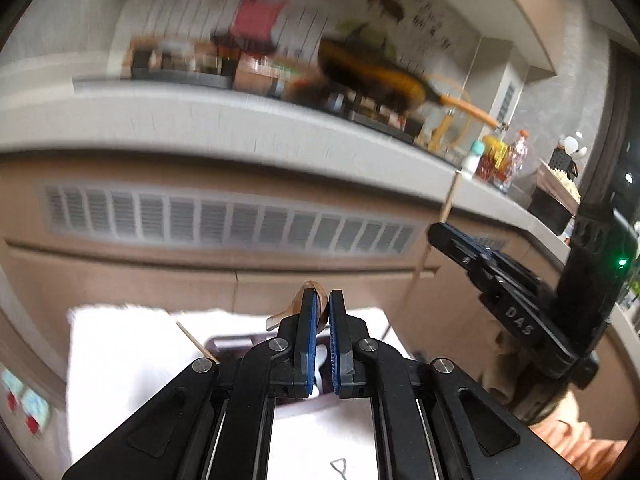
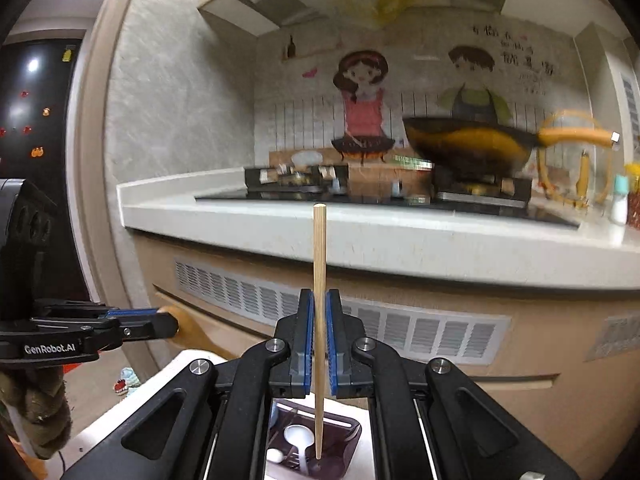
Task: Organize utensils
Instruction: 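Open the left gripper over the caddy while the right gripper releases the chopstick into it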
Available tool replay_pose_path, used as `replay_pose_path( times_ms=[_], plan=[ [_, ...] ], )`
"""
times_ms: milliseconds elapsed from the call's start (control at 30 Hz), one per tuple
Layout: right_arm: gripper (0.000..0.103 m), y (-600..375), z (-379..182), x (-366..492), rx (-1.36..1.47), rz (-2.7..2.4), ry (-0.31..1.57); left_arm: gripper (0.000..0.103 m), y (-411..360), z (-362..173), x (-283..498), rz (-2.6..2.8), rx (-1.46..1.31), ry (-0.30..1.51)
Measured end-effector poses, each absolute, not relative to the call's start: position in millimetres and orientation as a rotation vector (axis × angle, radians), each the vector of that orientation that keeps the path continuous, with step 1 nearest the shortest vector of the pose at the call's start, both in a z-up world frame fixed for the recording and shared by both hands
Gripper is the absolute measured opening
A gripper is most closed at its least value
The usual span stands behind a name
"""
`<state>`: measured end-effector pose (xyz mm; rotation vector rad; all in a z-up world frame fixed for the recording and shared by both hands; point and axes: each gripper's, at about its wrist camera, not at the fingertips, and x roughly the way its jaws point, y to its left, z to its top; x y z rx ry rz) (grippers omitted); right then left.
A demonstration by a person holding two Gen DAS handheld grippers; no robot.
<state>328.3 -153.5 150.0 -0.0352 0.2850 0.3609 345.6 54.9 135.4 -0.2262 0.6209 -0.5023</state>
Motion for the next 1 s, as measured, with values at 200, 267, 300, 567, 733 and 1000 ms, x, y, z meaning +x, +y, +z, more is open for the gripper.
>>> replay_pose_path(
  times_ms=[200, 267, 300, 567, 733, 1000],
  plan=[
    [0.006, -146, 95, 367, -0.016, 0.383, 0.413, 0.006, 49, 84, 378, -0.504, -0.257, 0.758],
    [0.006, -144, 81, 374, -0.012, 0.388, 0.448, 0.006, 50, 73, 382, -0.498, -0.268, 0.785],
    [0.006, -144, 73, 377, -0.011, 0.388, 0.465, 0.006, 50, 69, 385, -0.491, -0.267, 0.792],
    [0.006, -144, 37, 392, 0.000, 0.393, 0.555, 0.006, 62, 45, 376, -0.433, -0.251, 0.786],
    [0.007, -139, 28, 389, -0.033, 0.395, 0.580, 0.008, 70, 36, 365, -0.342, -0.208, 0.740],
    [0.047, -143, 26, 373, -0.065, 0.334, 0.580, 0.017, 73, 18, 338, -0.273, -0.146, 0.727]
  ],
)
